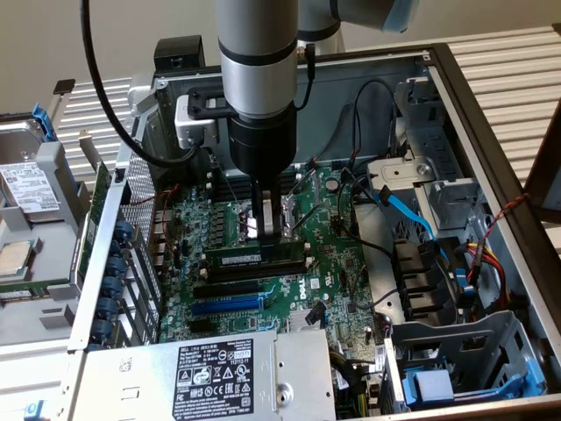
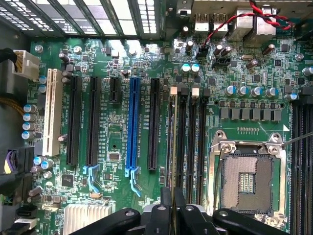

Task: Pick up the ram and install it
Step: 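Insert the ram into the slot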

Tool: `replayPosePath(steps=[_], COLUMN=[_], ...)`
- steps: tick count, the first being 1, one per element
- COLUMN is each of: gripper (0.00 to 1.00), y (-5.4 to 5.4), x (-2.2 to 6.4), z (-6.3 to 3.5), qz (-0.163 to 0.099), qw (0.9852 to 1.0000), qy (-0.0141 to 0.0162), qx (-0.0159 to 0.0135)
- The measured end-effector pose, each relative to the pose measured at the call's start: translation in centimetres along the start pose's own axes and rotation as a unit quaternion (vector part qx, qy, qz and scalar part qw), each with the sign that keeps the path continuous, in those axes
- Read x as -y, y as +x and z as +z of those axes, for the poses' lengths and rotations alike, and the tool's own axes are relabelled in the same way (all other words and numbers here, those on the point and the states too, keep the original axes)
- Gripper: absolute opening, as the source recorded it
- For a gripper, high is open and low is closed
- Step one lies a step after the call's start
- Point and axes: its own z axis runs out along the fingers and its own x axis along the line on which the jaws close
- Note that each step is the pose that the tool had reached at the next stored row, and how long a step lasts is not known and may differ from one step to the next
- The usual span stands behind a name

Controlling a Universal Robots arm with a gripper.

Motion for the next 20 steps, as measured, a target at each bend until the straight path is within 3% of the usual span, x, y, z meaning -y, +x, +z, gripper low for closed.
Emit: replayPosePath(steps=[20], gripper=[0.13], y=[0.01], x=[-0.1], z=[0.2], qz=[0.0], qw=[1.0], qy=[0.0036], qx=[0.0002])
